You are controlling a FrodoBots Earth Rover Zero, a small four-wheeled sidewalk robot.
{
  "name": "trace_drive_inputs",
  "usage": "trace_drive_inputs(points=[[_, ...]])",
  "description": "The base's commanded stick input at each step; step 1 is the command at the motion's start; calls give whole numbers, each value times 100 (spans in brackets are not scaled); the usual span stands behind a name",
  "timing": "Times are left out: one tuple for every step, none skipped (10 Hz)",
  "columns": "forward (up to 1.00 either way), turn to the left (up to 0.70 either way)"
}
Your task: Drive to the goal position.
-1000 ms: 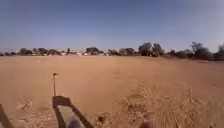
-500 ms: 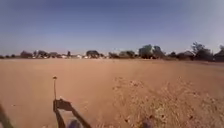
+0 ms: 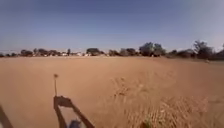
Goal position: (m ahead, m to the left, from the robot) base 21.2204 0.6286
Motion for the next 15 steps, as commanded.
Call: trace_drive_inputs(points=[[100, 0], [100, 0], [100, -9], [100, -35], [100, -37], [100, -15], [100, 0], [100, 0], [100, 0], [100, 0], [100, 0], [100, 0], [100, 0], [100, 0], [100, 0]])
